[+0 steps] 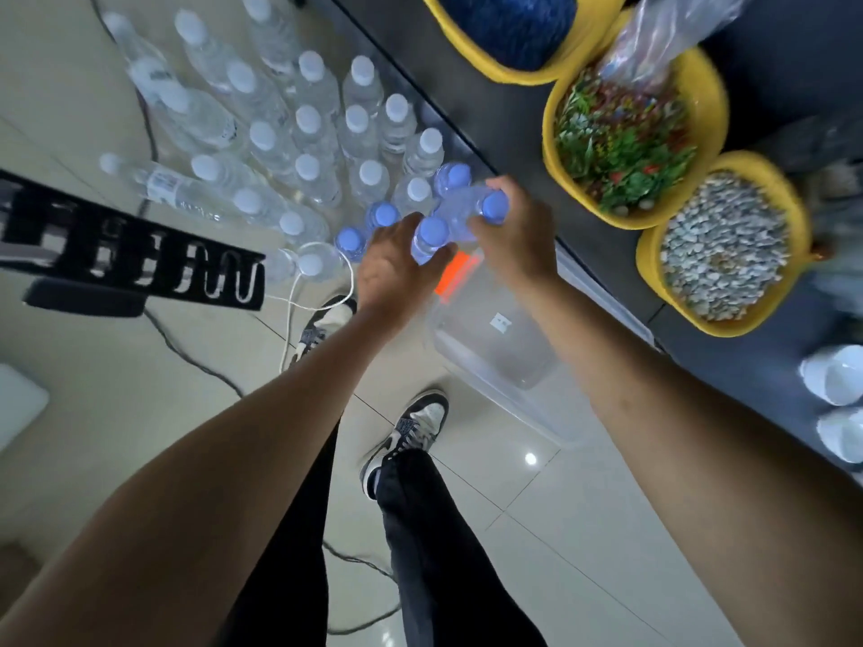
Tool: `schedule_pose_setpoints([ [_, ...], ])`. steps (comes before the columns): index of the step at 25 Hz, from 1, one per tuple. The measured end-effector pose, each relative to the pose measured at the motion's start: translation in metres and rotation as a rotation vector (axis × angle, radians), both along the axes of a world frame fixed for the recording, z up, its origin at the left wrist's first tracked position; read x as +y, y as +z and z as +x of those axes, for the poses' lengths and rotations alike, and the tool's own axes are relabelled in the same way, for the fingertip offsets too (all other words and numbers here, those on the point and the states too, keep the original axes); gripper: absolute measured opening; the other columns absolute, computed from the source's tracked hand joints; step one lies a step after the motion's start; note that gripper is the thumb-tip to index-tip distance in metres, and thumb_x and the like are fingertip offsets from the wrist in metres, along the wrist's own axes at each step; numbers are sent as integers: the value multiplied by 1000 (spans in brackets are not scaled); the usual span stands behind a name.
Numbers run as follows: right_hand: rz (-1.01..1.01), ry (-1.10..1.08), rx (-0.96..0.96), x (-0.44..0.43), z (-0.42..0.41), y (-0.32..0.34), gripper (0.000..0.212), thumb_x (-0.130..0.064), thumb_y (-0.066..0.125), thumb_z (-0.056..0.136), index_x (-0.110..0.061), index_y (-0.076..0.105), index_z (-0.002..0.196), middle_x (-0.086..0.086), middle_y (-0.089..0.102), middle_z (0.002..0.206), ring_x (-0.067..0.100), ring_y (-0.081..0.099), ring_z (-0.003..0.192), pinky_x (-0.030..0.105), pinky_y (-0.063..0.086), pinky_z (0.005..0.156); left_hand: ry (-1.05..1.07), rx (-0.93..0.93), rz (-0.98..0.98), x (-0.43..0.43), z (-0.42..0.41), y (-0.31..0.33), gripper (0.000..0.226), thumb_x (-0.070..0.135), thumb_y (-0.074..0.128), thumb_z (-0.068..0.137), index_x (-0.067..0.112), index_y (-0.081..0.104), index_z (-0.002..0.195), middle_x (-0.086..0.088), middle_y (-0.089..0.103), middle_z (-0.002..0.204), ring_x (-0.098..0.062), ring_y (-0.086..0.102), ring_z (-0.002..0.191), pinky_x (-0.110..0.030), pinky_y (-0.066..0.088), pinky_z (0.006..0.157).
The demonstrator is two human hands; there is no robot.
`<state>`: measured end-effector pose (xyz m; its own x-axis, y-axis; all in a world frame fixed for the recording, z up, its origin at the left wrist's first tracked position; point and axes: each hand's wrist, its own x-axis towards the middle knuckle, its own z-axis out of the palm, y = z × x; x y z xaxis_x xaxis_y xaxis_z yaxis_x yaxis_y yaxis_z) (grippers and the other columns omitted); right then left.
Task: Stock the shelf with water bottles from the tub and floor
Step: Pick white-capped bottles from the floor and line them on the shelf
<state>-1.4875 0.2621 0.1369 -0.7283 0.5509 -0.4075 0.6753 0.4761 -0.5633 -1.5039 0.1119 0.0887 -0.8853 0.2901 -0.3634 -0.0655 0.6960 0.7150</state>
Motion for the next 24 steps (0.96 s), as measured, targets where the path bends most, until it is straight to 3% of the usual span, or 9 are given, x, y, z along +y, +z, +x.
schedule_pose_setpoints([
  [4,20,-36,101,9,-3,119,46,-11,73,81,-10,69,126,8,74,120,26,66,113,34,48,97,79,-5,118,8,-21,117,44,50,70,78,20,71,110,-2,73,102,-27,64,99,-40,51,84],
  [7,46,-92,213,12,-4,228,48,-12,75,79,-14,71,127,3,74,123,22,67,116,39,50,102,135,-15,227,20,-34,225,38,52,71,77,18,69,94,2,70,89,-22,63,87,-37,49,74],
  [9,94,-121,315,11,1,300,44,-15,77,78,-17,73,123,-1,76,117,20,69,109,41,52,97,165,3,273,25,-36,300,36,55,69,74,21,64,82,3,64,78,-21,61,80,-33,41,64],
  [13,88,-218,510,12,14,440,38,-28,81,78,-25,73,115,-8,77,101,14,71,94,40,57,86,229,116,420,36,-35,451,36,59,68,66,26,54,71,8,56,72,-19,54,74,-34,43,66],
  [16,30,-242,685,15,26,540,28,-26,79,78,-23,74,105,-12,76,90,8,71,87,39,58,83,223,210,517,40,-33,556,41,55,71,66,18,51,63,7,48,63,-18,48,64,-38,43,62],
  [20,71,-179,796,24,35,646,23,-35,73,78,-20,71,95,-1,73,80,25,70,80,48,59,70,285,250,672,52,-41,661,52,53,77,66,5,56,66,1,48,60,-15,42,59,-45,44,58],
  [24,116,-109,832,43,28,722,26,-45,71,79,-26,70,96,-5,71,80,23,71,82,53,61,66,284,352,755,70,-59,739,51,57,79,66,11,59,62,5,49,52,-9,41,53,-38,41,54],
])
